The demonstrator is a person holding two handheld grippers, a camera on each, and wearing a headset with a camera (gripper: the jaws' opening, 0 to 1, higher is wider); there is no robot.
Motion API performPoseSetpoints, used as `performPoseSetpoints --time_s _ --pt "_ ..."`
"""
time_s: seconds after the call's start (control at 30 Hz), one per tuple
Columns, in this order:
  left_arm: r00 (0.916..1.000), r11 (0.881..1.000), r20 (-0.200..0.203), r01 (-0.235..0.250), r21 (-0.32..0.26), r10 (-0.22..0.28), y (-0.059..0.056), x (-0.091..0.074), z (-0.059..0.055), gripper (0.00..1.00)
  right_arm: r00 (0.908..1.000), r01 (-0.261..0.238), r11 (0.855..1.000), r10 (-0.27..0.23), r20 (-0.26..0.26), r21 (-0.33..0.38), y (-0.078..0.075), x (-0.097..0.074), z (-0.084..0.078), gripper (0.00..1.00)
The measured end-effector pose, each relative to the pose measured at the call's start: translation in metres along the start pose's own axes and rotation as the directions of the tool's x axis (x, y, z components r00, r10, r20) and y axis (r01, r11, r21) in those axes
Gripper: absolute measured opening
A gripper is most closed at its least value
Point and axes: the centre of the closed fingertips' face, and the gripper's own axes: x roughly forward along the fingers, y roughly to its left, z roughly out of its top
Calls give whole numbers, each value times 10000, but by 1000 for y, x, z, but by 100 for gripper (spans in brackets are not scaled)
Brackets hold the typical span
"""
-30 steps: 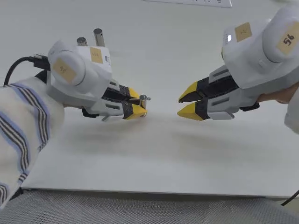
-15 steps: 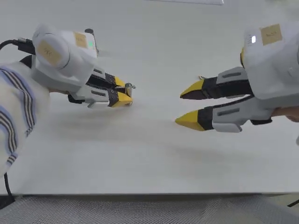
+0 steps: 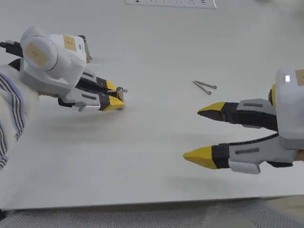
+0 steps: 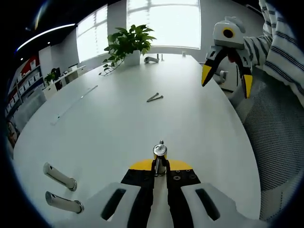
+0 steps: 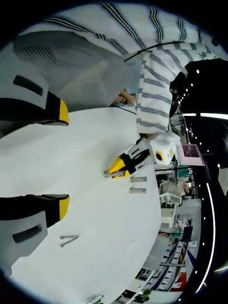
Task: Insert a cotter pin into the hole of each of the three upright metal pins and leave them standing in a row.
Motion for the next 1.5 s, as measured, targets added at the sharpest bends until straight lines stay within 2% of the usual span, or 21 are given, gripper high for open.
performPoseSetpoints --time_s 0.1,0.3,0.77,0.8,0.93,1.07,1.2,1.23,1.33,1.5 --pt "10000 10000 28 7 -47 -7 1 -1 -1 7 9993 364 9992 -362 -104 187 -2 -4 -10 62" --pt "10000 9999 38 -1 -125 2 1 -1 0 7 9957 865 9933 -886 254 764 -9 -12 -13 71" --pt "10000 9994 56 -12 -341 14 2 -2 2 8 9936 1011 9902 -1054 406 961 -13 -12 -11 75" --pt "10000 9987 81 -1 -511 5 1 -2 2 8 9936 1008 9903 -1052 410 958 -13 -12 -11 75" --pt "10000 9987 40 10 -506 -8 1 -3 1 13 9937 997 9903 -1041 409 968 -13 -11 -12 76" --pt "9999 9982 -105 -137 -589 131 2 -5 -5 25 9936 1003 9896 -1050 412 1027 -12 -11 -13 77" --pt "9995 9961 -113 -286 -837 278 5 -13 -11 27 9935 1024 9890 -1071 397 1072 -12 -11 -15 79" --pt "9992 9943 -217 -355 -1002 335 7 -15 -16 29 9939 988 9892 -1034 382 1081 -11 -11 -17 79" --pt "9975 9931 -387 -629 -987 594 11 -21 -25 36 9946 925 9888 -972 350 1174 -10 -10 -20 80" --pt "9906 9821 -603 -1303 -1360 1231 22 -36 -39 44 9931 1068 9857 -1121 338 1304 -11 -10 -25 81"
